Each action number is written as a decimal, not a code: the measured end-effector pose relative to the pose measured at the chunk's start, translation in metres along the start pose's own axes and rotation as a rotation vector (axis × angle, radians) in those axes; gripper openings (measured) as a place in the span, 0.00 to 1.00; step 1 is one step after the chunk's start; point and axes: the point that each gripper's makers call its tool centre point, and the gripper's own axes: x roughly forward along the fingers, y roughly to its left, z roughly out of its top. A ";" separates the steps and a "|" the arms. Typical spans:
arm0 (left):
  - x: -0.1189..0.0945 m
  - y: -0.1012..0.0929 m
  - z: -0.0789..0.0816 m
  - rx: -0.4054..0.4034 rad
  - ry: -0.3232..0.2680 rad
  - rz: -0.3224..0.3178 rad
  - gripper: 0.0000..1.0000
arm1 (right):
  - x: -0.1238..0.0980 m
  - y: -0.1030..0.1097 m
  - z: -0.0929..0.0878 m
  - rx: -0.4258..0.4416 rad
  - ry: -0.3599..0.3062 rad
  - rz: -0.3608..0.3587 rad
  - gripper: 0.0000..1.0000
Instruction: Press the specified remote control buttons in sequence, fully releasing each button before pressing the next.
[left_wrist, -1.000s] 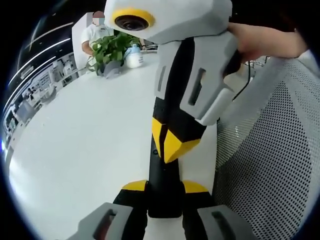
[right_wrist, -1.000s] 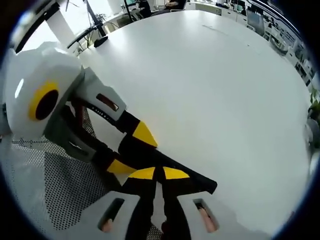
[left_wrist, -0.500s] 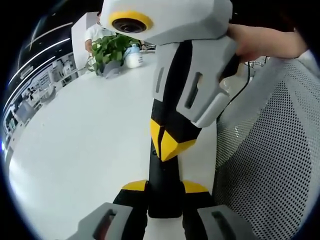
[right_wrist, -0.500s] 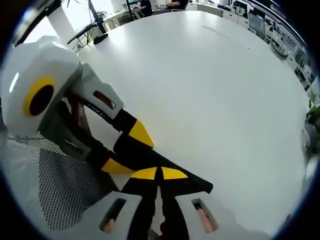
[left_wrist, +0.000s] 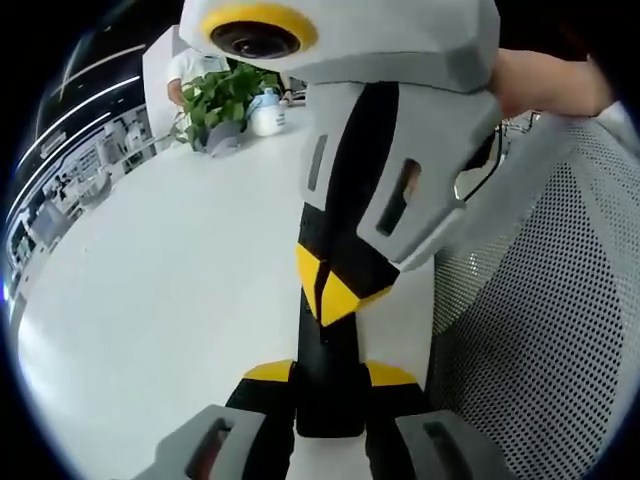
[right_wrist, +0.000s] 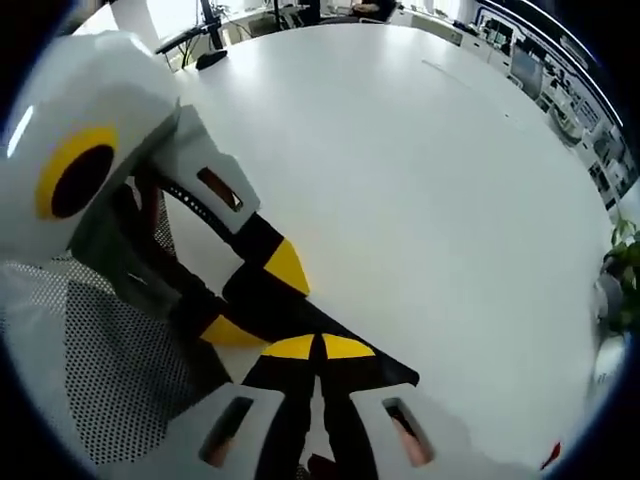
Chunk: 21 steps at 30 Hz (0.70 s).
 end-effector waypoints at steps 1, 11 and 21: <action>0.000 0.000 0.000 -0.001 0.000 0.000 0.25 | 0.000 -0.001 0.000 0.033 -0.011 0.008 0.00; 0.000 0.000 0.000 -0.003 -0.007 0.004 0.25 | -0.002 0.005 -0.002 0.056 0.006 0.015 0.00; 0.000 0.000 0.000 -0.003 -0.007 0.003 0.25 | -0.002 0.006 -0.004 0.037 0.006 0.035 0.00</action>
